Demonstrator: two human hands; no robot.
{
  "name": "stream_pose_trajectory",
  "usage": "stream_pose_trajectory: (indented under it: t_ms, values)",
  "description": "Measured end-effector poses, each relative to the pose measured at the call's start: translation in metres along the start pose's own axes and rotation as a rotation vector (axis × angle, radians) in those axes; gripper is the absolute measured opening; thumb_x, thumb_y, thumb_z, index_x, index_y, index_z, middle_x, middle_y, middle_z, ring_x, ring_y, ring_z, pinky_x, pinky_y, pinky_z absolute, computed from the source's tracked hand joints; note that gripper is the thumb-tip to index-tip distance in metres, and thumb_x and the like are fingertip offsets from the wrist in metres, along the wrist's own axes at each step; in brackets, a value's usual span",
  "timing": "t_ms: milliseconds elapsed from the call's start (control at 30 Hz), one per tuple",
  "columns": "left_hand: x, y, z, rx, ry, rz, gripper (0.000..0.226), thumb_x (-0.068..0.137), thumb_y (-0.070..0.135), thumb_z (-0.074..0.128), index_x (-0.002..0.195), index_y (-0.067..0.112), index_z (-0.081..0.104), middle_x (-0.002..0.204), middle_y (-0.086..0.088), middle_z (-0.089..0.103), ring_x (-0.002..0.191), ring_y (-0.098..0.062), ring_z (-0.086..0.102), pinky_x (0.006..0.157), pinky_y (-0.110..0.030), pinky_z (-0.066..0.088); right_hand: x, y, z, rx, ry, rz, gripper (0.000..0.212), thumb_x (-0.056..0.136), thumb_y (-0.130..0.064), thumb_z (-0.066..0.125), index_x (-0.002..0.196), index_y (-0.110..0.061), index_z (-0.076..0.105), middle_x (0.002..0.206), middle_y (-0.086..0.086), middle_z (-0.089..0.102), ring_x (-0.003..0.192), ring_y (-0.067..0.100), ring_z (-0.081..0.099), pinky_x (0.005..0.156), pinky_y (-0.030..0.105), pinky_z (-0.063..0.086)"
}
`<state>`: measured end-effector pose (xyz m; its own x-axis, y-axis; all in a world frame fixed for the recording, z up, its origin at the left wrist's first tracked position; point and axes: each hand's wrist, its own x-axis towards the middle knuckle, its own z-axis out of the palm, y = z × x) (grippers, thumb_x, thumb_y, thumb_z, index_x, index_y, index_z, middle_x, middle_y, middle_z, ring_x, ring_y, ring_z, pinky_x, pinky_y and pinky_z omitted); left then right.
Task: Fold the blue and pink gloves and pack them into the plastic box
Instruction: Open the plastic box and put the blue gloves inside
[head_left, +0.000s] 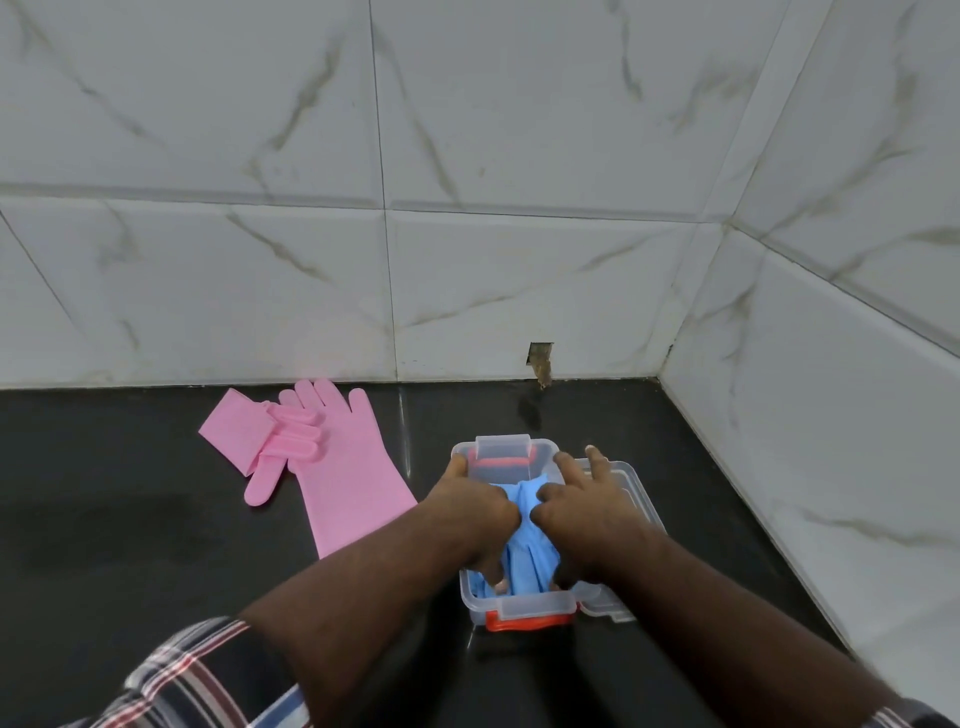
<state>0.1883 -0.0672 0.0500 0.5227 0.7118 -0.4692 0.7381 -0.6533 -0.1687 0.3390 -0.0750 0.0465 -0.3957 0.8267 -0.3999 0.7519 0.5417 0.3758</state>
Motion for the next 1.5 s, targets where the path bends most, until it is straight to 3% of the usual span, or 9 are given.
stream_pose_trajectory:
  t_ms: [233,500,600,700,867,967,1100,1300,1500]
  values:
    - [0.012,0.018,0.018,0.079,0.076,-0.111,0.062,0.089,0.039,0.069,0.143,0.019,0.046,0.142,-0.01,0.055,0.138,-0.032,0.042,0.118,-0.061,0.006,0.005,-0.013,0.011,-0.058,0.094,0.026,0.063,0.086,-0.048,0.064,0.14,-0.023,0.045,0.149,0.009,0.041,0.146,0.039,0.016,0.11,0.072,-0.004]
    - [0.012,0.013,0.022,-0.018,0.062,-0.103,0.062,0.088,0.045,0.068,0.141,0.019,0.048,0.142,-0.009,0.055,0.137,-0.031,0.043,0.119,-0.06,0.007,0.008,-0.011,0.009,0.054,0.026,0.035,0.067,0.085,-0.042,0.067,0.143,-0.021,0.039,0.155,0.007,0.031,0.146,0.031,0.015,0.112,0.071,0.005]
    - [0.005,0.007,0.009,-0.1,0.01,-0.128,0.051,0.092,0.049,0.06,0.133,0.021,0.055,0.131,-0.004,0.061,0.135,-0.028,0.046,0.118,-0.06,0.006,0.006,-0.004,0.0,0.164,0.005,0.05,0.053,0.086,-0.034,0.068,0.135,-0.022,0.05,0.142,0.003,0.046,0.141,0.024,0.028,0.109,0.072,0.011]
    - [-0.001,0.001,0.002,-0.088,0.068,-0.132,0.041,0.094,0.042,0.06,0.128,0.018,0.058,0.121,-0.005,0.066,0.126,-0.027,0.053,0.118,-0.057,0.011,0.005,-0.004,-0.011,0.286,0.019,0.052,0.04,0.093,-0.037,0.059,0.131,-0.027,0.054,0.135,-0.001,0.056,0.133,0.021,0.044,0.111,0.07,0.007]
    - [0.001,0.003,0.013,-0.065,0.005,-0.184,0.061,0.085,0.045,0.072,0.137,0.022,0.049,0.133,-0.005,0.059,0.131,-0.029,0.045,0.12,-0.058,0.011,0.003,-0.017,-0.012,0.273,-0.094,-0.017,0.057,0.083,-0.05,0.067,0.134,-0.03,0.051,0.135,-0.003,0.056,0.132,0.023,0.043,0.113,0.068,0.006]
    - [0.007,0.005,0.024,-0.136,0.038,-0.219,0.05,0.093,0.039,0.064,0.136,0.019,0.05,0.138,-0.007,0.055,0.134,-0.032,0.042,0.118,-0.061,0.011,0.007,-0.021,0.001,0.284,-0.021,-0.016,0.053,0.078,-0.053,0.068,0.124,-0.029,0.057,0.125,-0.002,0.06,0.123,0.024,0.05,0.111,0.068,0.014]
    - [0.008,0.009,0.027,-0.211,0.005,-0.253,0.056,0.098,0.038,0.056,0.148,0.019,0.038,0.149,-0.01,0.046,0.143,-0.034,0.032,0.121,-0.061,0.003,0.006,-0.024,0.005,0.262,0.016,-0.004,0.056,0.079,-0.058,0.066,0.124,-0.027,0.056,0.126,0.001,0.057,0.124,0.024,0.046,0.112,0.066,0.015]
    - [0.007,0.015,0.024,-0.16,0.067,-0.237,0.051,0.093,0.037,0.064,0.139,0.019,0.051,0.141,-0.009,0.055,0.14,-0.032,0.038,0.121,-0.061,-0.003,0.004,-0.025,0.006,0.275,0.003,0.026,0.055,0.084,-0.048,0.067,0.131,-0.025,0.05,0.132,0.003,0.054,0.129,0.024,0.042,0.113,0.065,0.011]
    - [0.02,0.029,0.012,-0.248,0.105,-0.198,0.056,0.089,0.028,0.07,0.139,0.014,0.049,0.14,-0.014,0.052,0.136,-0.034,0.041,0.121,-0.061,0.011,-0.006,-0.006,0.01,0.254,-0.037,0.071,0.049,0.087,-0.035,0.065,0.132,-0.023,0.05,0.135,0.005,0.053,0.13,0.026,0.043,0.112,0.067,0.007]
